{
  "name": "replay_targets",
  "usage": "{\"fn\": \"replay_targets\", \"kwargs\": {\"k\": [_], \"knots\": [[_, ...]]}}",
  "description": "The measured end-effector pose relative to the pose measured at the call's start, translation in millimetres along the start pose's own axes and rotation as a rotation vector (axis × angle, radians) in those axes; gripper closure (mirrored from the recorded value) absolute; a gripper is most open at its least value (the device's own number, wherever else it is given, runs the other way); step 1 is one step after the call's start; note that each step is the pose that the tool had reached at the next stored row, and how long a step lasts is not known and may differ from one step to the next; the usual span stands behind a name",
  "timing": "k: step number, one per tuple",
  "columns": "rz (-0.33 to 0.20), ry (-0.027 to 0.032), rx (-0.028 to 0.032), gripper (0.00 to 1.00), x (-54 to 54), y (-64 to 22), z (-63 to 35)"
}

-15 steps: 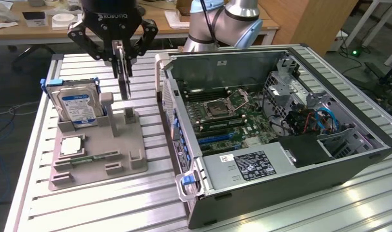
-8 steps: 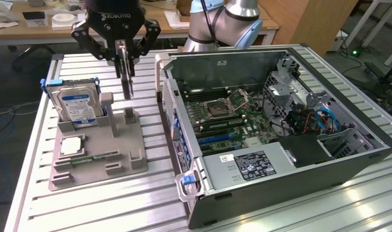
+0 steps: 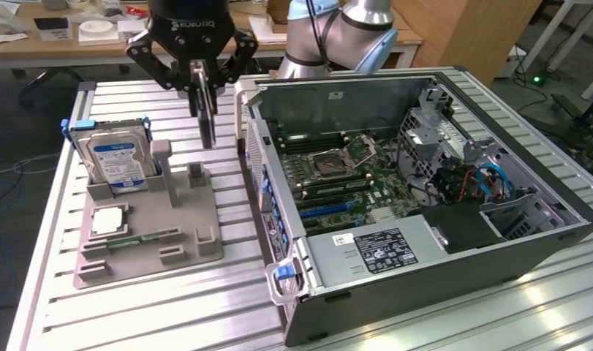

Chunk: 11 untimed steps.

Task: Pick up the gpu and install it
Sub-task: 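Pick up the gpu and move the gpu toward the slot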

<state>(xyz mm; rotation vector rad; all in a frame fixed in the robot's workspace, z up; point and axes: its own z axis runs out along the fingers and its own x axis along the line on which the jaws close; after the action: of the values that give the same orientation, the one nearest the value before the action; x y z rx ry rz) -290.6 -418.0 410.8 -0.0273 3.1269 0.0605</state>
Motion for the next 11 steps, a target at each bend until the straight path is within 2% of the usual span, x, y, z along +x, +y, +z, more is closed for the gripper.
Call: {"fn": "replay_targets", "kwargs": {"k": [11], "knots": [[0.000,0.0000,0.0001,0.72,-25.1,-0.4,0.3]]}}
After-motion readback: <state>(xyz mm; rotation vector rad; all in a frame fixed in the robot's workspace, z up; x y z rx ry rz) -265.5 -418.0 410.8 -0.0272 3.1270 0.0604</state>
